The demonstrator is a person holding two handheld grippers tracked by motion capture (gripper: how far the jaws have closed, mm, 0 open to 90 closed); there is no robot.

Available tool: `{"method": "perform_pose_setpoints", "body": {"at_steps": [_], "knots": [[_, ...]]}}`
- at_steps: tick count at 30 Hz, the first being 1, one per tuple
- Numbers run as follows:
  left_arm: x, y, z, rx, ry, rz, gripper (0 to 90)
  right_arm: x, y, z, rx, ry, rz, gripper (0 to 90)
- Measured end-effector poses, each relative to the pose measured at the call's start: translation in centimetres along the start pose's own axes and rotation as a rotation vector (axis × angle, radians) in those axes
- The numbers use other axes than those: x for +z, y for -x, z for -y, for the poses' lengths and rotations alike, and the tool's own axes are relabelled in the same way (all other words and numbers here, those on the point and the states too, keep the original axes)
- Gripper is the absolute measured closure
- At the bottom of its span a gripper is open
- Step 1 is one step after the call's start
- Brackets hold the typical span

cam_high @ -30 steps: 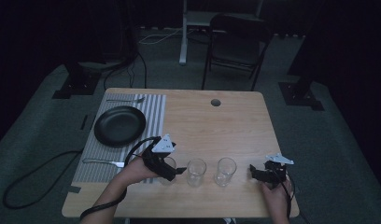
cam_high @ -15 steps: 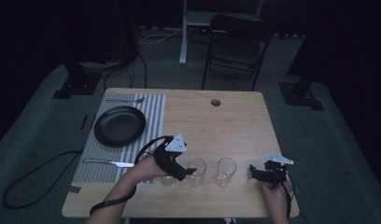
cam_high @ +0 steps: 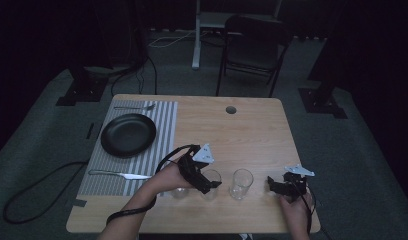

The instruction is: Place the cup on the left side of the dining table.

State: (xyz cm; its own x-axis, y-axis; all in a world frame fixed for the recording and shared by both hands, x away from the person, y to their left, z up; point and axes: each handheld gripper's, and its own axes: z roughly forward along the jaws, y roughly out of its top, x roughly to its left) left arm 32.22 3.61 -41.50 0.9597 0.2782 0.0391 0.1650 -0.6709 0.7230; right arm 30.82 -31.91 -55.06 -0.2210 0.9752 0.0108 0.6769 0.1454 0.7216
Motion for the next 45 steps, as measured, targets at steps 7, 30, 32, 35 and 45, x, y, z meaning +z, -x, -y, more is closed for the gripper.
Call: {"method": "perform_pose_setpoints", "body": {"at_steps": [7, 30, 32, 35, 45], "knots": [[1.7, 0.4, -1.5, 0.025, -0.025, 0.023, 5.6, 0.0, 0.0, 0.0, -0.001, -0.002, 0.000, 11.8], [6.3, 1.5, -4.6, 0.074, -0.134, 0.063, 5.6, 0.0, 0.0, 0.0, 0.002, 0.000, 0.000, 11.8], [6.7, 1.6, -4.8, 0.084, -0.144, 0.060, 5.6, 0.0, 0.0, 0.0, 0.002, 0.000, 0.000, 11.8], [7.3, 1.8, -5.0, 0.087, -0.162, 0.064, 5.6, 0.0, 0.0, 0.0, 0.001, 0.000, 0.000, 11.8], [8.8, 1.9, -5.6, 0.093, -0.222, 0.063, 5.7, 0.0, 0.0, 0.0, 0.001, 0.000, 0.000, 11.8]]}}
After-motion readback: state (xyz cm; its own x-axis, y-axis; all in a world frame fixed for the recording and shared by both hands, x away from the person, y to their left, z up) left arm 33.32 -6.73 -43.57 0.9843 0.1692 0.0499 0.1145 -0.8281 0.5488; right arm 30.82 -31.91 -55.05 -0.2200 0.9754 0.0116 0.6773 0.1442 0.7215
